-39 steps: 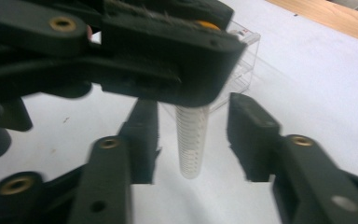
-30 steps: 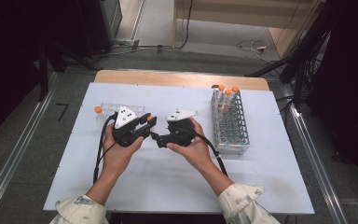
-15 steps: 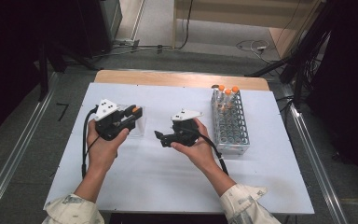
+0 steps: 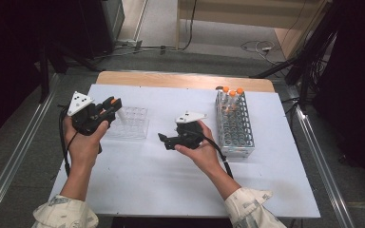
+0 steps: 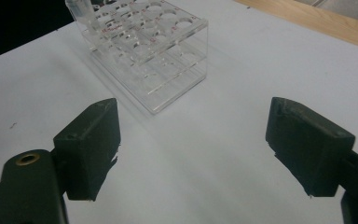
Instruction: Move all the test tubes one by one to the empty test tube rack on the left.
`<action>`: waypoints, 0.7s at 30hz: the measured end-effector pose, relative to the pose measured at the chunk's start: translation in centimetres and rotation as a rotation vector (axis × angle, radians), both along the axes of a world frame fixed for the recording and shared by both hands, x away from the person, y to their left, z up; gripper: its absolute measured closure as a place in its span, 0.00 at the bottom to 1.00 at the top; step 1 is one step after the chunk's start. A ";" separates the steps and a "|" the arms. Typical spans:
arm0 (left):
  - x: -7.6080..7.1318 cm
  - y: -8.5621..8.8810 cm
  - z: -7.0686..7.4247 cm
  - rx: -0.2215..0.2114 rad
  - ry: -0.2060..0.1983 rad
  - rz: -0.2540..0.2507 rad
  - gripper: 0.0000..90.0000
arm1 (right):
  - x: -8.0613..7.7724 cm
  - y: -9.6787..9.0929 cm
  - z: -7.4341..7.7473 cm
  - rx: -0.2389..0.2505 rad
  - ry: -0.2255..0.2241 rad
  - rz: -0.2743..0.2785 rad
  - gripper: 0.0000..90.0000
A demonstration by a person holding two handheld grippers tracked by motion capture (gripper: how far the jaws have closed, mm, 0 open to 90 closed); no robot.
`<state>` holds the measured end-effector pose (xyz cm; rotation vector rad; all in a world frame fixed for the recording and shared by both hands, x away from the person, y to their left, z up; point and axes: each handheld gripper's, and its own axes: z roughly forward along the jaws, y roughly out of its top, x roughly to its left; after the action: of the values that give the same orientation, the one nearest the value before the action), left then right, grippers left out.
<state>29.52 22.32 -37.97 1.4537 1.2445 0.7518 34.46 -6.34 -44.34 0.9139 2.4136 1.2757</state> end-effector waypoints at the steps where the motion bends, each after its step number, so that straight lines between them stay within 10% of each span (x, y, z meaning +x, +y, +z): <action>1: 0.1 0.2 0.0 0.002 -0.001 0.008 0.78 | 0.0 0.0 0.0 -0.001 -0.001 -0.001 0.19; 21: 1.8 2.2 -1.1 0.084 0.017 0.133 0.78 | -0.1 -0.1 -0.4 -0.009 0.011 -0.005 0.19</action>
<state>31.28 24.51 -39.12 1.4575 1.3467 0.8920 34.39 -6.41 -44.78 0.9257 2.4217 1.2607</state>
